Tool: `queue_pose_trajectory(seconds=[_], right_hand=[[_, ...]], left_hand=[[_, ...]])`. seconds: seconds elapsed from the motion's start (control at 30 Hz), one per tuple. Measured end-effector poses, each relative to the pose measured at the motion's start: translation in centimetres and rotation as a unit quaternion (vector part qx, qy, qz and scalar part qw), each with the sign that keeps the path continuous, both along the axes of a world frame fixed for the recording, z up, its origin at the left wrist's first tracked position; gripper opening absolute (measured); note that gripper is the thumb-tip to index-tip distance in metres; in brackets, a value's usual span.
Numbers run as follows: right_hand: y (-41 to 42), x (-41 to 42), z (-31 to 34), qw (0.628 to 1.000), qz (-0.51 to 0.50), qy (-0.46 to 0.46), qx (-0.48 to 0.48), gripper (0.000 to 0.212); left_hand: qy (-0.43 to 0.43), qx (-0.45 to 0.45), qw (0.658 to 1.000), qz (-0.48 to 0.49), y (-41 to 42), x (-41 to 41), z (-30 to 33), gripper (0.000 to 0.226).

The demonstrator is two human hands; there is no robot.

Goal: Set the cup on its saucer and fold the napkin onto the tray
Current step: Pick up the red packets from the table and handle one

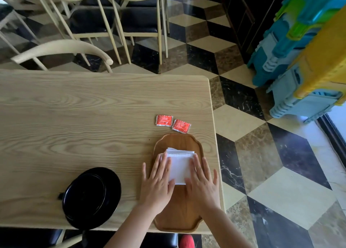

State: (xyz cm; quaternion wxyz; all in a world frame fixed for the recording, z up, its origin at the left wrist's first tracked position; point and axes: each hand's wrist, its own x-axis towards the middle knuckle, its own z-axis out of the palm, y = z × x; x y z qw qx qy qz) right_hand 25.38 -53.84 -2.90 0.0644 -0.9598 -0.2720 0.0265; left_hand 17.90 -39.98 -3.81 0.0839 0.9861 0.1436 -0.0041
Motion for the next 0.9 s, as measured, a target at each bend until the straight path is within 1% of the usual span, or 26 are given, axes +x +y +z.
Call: queue_pose_trajectory(seconds=[0.13,0.23,0.27,0.3,0.37,0.4,0.47,0.5,0.57,0.67,0.73,0.83,0.9], right_hand=[[0.1,0.5,1.0,1.0,0.01,0.001,0.002,0.052],[0.1,1.1,1.0,1.0,0.018,-0.008,-0.005,0.057],[0.1,1.3,1.0,1.0,0.018,-0.004,-0.009,0.055],[0.2,1.6,1.2,1.0,0.021,-0.01,-0.009,0.049],[0.7,2.5,2.2,0.999,0.028,-0.029,0.016,0.029],[1.2,3.4,2.9,0.998,0.029,-0.035,0.035,0.023],[2.6,5.6,4.7,0.997,0.021,-0.034,0.068,0.021],[3.6,6.9,5.3,0.996,0.013,-0.018,0.083,0.02],[5.7,9.4,6.3,0.995,0.0,0.048,0.09,0.027],[8.1,12.6,5.6,0.992,-0.016,0.102,0.072,0.039],[9.2,13.8,4.7,0.991,-0.019,0.122,0.048,0.043],[10.2,14.8,3.1,0.99,-0.027,0.139,0.025,0.045],[10.4,15.0,2.5,0.991,-0.035,0.123,0.026,0.045]], left_hand=[[0.009,0.002,1.0,0.001,0.1,0.2,0.3,0.063],[0.0,0.009,1.0,-0.009,0.3,0.5,1.1,0.059],[-0.017,0.015,1.0,-0.015,0.4,0.6,1.4,0.056],[-0.042,0.02,0.999,-0.023,0.5,0.8,1.6,0.052],[-0.114,0.018,0.993,-0.04,1.1,1.8,2.5,0.045],[-0.149,0.016,0.988,-0.046,1.8,2.7,3.1,0.041],[-0.195,0.023,0.98,-0.042,3.9,5.4,4.4,0.036],[-0.201,0.021,0.979,-0.029,5.1,6.9,4.9,0.034],[-0.183,0.006,0.983,0.004,7.6,9.8,5.2,0.033],[-0.086,-0.013,0.996,0.027,10.8,12.6,4.2,0.028],[-0.045,-0.008,0.999,0.029,12.2,13.8,3.2,0.035],[-0.018,-0.011,0.999,0.045,13.1,15.3,2.0,0.046],[-0.02,-0.019,0.998,0.055,13.2,16.1,1.4,0.042]])
